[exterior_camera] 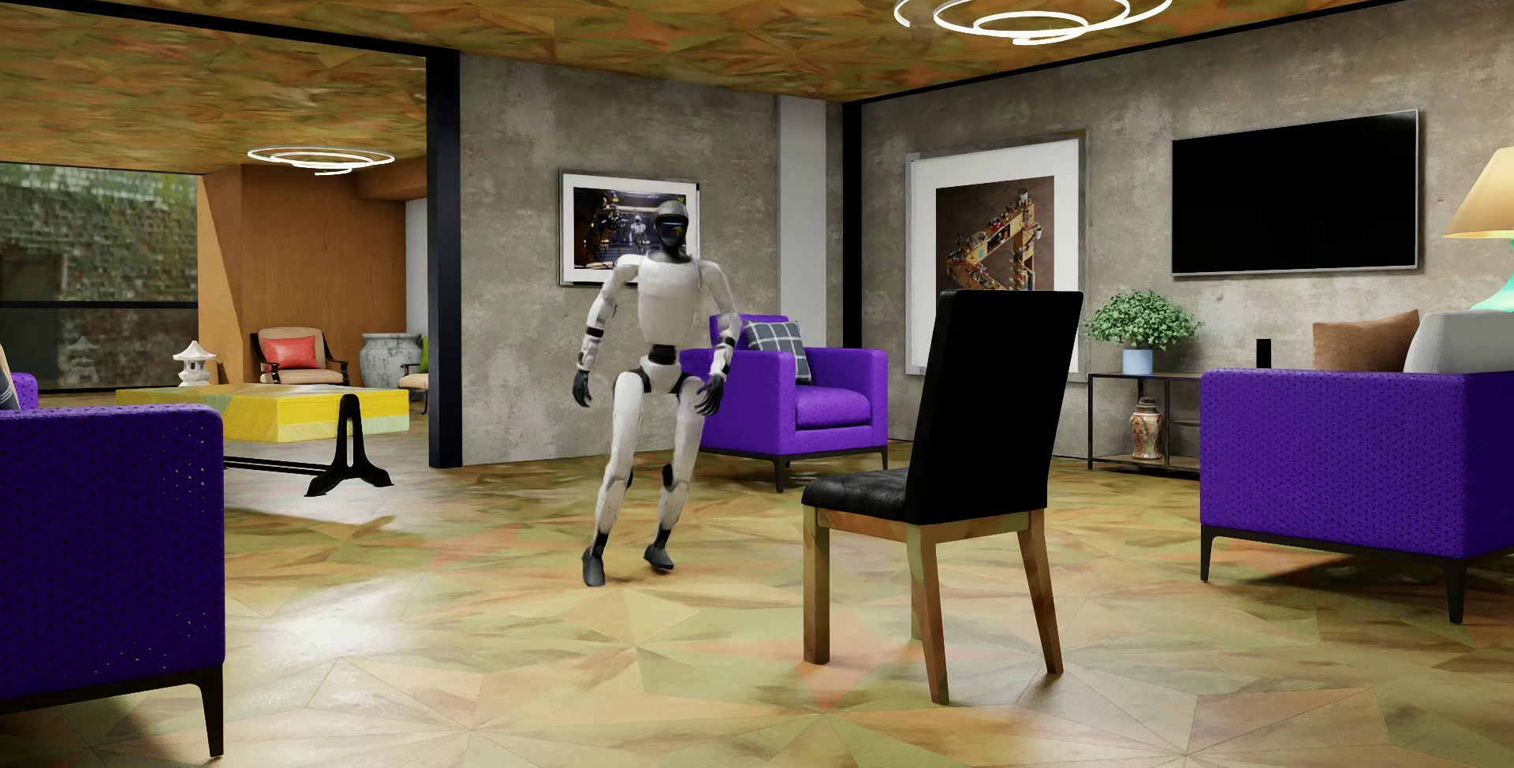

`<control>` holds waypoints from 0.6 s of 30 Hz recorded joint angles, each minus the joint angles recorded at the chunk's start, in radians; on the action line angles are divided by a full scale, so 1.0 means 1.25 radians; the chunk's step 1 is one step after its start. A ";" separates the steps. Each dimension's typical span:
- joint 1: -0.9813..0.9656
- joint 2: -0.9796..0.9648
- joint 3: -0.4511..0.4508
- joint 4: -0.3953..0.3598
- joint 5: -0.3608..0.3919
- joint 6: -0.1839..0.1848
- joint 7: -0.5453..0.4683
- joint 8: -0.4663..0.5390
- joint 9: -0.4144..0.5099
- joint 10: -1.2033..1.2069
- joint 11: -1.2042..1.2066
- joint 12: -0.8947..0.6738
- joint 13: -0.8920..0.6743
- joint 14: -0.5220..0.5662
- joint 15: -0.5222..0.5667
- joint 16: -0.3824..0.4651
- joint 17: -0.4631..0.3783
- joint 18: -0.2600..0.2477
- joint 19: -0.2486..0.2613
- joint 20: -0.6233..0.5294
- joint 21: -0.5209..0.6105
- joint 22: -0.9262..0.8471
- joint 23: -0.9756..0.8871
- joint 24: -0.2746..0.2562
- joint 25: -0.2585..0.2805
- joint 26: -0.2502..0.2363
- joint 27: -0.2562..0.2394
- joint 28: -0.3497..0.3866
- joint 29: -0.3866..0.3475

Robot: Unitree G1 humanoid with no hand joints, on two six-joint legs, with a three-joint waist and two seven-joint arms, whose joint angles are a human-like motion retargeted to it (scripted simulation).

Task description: Go to the chair

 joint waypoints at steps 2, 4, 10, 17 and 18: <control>0.032 -0.084 0.043 0.021 0.021 0.000 0.000 0.000 0.011 0.000 -0.052 0.009 -0.037 0.027 -0.019 0.011 -0.021 0.000 0.000 0.035 -0.049 0.001 -0.108 0.000 0.000 0.000 0.000 0.000 0.000; 0.067 -0.143 0.069 0.034 0.041 0.004 0.000 0.000 0.015 0.009 -0.103 0.032 -0.075 0.042 -0.015 0.026 -0.046 0.000 0.000 0.049 -0.131 -0.012 -0.230 0.000 0.000 0.000 0.000 0.000 0.000; 0.215 -0.129 0.030 0.062 0.023 -0.017 0.000 0.000 0.018 0.047 -0.073 0.061 -0.194 -0.023 0.004 0.018 -0.053 0.000 0.000 0.010 -0.309 0.075 -0.373 0.000 0.000 0.000 0.000 0.000 0.000; 0.183 0.077 0.218 0.082 0.071 0.028 0.000 0.000 -0.057 0.340 -0.068 0.192 -0.167 0.252 -0.001 -0.082 -0.015 0.000 0.000 0.038 -0.096 0.206 -0.111 0.000 0.000 0.000 0.000 0.000 0.000; 0.121 0.121 0.224 0.079 0.069 0.038 0.000 0.000 -0.057 0.456 -0.081 0.208 -0.164 0.311 -0.032 -0.086 -0.010 0.000 0.000 0.022 -0.072 0.230 -0.070 0.000 0.000 0.000 0.000 0.000 0.000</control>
